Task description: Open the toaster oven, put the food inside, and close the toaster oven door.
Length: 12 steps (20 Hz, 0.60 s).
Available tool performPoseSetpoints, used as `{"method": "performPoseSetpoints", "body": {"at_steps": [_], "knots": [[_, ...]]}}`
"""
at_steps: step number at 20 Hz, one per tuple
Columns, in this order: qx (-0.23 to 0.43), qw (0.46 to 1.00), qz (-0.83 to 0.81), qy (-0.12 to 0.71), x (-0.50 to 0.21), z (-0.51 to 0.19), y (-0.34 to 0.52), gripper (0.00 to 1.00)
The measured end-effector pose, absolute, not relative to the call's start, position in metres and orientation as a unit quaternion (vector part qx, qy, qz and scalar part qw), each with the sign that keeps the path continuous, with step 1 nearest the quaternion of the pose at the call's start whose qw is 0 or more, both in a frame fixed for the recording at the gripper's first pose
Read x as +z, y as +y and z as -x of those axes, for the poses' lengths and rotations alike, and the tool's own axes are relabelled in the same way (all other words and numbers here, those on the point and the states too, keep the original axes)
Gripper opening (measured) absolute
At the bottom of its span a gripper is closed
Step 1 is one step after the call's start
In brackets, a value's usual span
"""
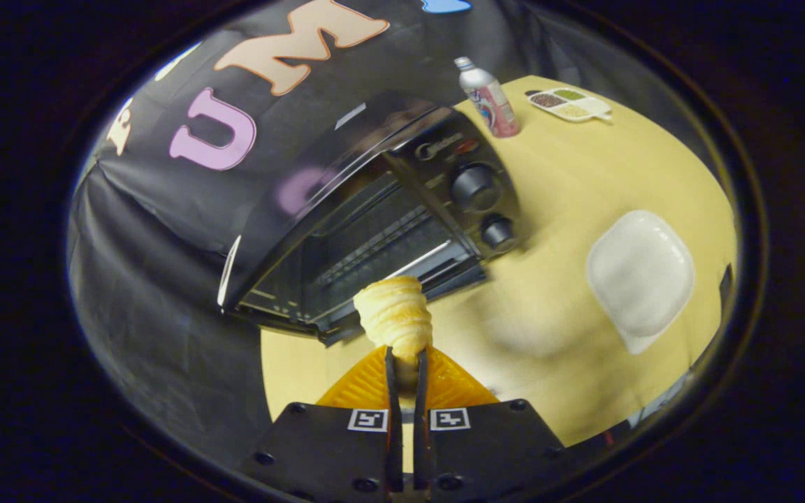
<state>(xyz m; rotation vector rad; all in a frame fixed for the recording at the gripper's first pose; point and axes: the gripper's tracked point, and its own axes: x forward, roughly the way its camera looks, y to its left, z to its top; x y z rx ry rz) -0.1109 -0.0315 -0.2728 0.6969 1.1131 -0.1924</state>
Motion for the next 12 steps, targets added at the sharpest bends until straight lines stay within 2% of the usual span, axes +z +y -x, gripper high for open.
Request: {"method": "performPoseSetpoints", "body": {"at_steps": [7,12], "knots": [[-0.097,0.775,-0.385,0.492,-0.287,0.061,0.01,0.09],[-0.125,0.778,-0.445,0.425,-0.28,0.021,0.011,0.1]]}}
